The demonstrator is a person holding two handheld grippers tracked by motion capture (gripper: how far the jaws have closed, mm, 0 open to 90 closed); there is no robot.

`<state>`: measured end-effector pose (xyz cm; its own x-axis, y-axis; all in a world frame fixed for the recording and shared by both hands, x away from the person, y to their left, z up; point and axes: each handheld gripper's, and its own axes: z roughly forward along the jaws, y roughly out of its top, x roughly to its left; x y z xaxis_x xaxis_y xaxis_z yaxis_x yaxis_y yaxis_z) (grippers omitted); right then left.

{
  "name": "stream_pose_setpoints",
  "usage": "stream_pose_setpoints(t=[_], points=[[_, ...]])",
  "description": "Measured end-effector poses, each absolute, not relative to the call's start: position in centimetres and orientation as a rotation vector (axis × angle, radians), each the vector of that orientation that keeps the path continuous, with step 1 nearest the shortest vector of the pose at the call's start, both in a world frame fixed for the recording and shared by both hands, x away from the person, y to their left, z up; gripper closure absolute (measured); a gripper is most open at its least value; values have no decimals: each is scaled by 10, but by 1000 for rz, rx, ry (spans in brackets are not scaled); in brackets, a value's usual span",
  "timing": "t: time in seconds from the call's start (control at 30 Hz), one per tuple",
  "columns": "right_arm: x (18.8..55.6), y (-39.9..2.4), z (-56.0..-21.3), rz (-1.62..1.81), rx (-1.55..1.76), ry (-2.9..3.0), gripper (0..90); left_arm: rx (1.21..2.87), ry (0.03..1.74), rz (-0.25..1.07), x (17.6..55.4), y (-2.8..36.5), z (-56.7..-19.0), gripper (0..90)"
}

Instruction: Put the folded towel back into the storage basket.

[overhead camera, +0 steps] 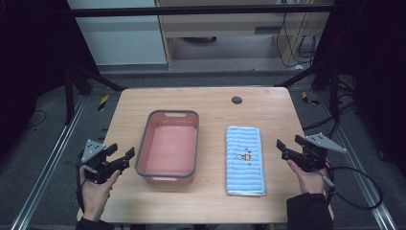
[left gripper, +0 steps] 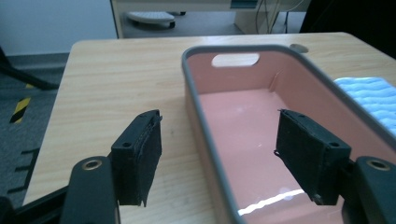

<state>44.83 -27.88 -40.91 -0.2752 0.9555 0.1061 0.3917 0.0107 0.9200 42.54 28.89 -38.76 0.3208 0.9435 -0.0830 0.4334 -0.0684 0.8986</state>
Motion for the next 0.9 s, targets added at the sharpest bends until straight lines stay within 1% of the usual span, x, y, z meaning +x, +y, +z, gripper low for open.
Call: stream_pose_setpoints(t=[0.2, 0.43, 0.47, 0.5, 0.63, 0.73, 0.8, 0.9], points=[[455, -273, -397, 1262, 1367, 1722, 258, 1680, 1223, 690, 428, 270, -379, 304], [458, -270, -386, 1272, 1341, 1707, 267, 1702, 1160, 670, 433, 238, -370, 294], [458, -270, -386, 1272, 1341, 1707, 267, 1702, 1160, 670, 433, 238, -370, 293], [460, -269, -383, 1282, 1341, 1702, 270, 1713, 1143, 663, 433, 228, -369, 294], [463, -267, -377, 1287, 1324, 1685, 278, 1732, 1119, 652, 434, 214, -369, 294], [467, -266, -373, 1283, 1320, 1696, 280, 1751, 1092, 642, 435, 196, -371, 294], [468, -265, -372, 1281, 1315, 1698, 281, 1756, 1089, 638, 435, 193, -372, 295], [473, -263, -370, 1293, 1317, 1710, 285, 1777, 1063, 618, 435, 174, -375, 296]])
